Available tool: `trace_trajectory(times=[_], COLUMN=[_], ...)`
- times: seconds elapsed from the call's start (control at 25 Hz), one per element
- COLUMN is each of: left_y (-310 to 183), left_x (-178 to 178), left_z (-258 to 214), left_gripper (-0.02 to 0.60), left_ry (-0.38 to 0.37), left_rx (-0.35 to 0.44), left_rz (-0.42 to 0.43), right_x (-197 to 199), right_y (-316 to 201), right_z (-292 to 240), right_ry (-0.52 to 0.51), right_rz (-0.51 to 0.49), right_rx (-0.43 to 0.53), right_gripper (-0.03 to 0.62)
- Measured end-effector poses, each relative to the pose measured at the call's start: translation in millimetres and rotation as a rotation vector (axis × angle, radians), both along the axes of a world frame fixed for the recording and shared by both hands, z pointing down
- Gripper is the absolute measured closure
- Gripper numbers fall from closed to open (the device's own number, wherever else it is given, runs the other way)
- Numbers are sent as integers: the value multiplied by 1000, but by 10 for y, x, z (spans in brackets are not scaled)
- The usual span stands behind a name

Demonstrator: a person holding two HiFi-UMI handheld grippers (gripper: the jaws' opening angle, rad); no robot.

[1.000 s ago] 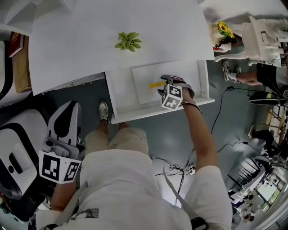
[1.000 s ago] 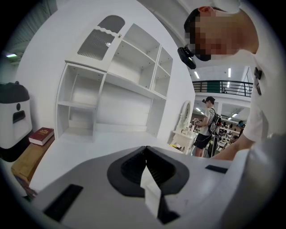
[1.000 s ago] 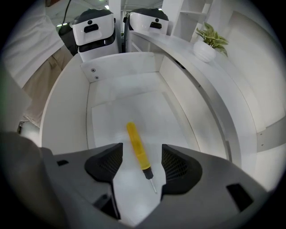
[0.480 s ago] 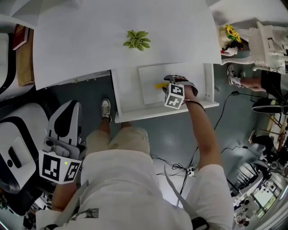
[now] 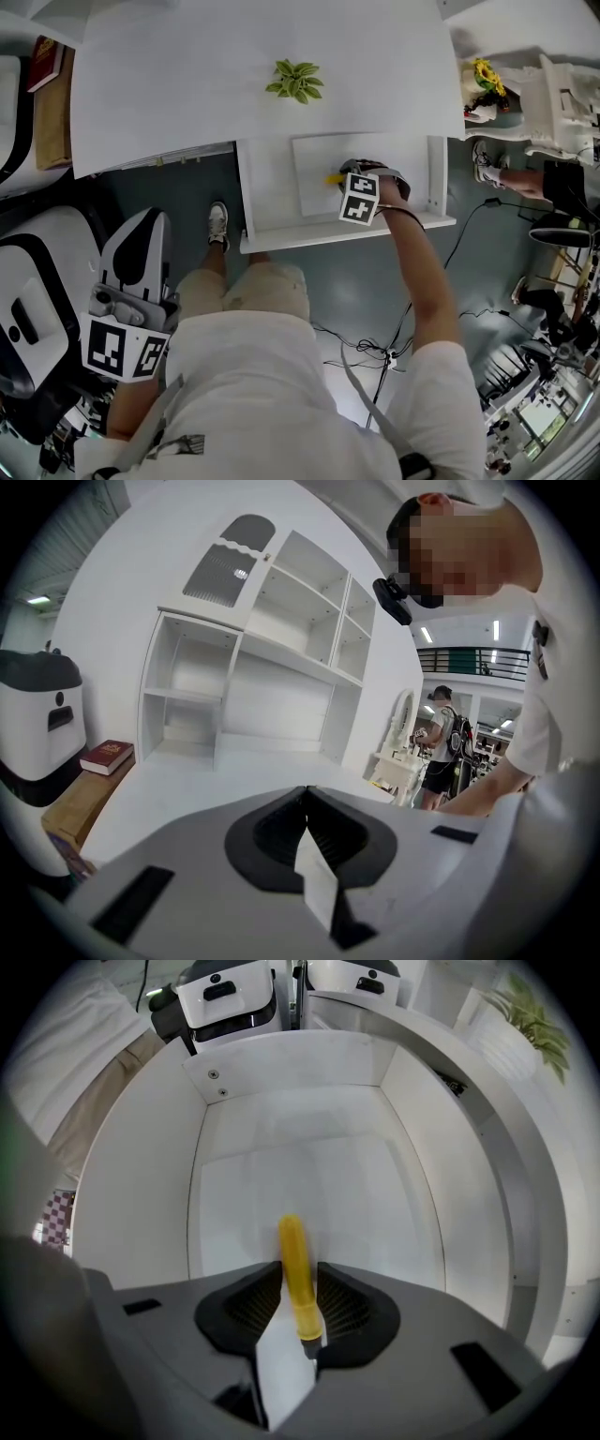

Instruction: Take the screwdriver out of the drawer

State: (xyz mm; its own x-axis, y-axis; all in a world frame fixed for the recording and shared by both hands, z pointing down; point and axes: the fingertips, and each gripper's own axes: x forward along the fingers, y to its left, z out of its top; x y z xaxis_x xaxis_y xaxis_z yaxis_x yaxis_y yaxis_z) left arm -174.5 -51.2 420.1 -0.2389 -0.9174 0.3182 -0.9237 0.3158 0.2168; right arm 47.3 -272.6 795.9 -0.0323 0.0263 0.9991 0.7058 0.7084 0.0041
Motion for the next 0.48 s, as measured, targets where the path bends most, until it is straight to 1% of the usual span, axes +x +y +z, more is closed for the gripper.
trace_trajectory(times=[0.24,0.48], left_y=[-29,-83], left_x=[32,53], left_z=[4,51], left_gripper=[566,566], left_ry=[9,20], left_rx=[8,6], left_rz=[4,6], right_x=[8,-6], right_y=[7,-2], right_z=[-10,-2], right_ry=[-9,8], right_rz=[31,26], right_rx=[-32,-49], right_gripper=[480,473])
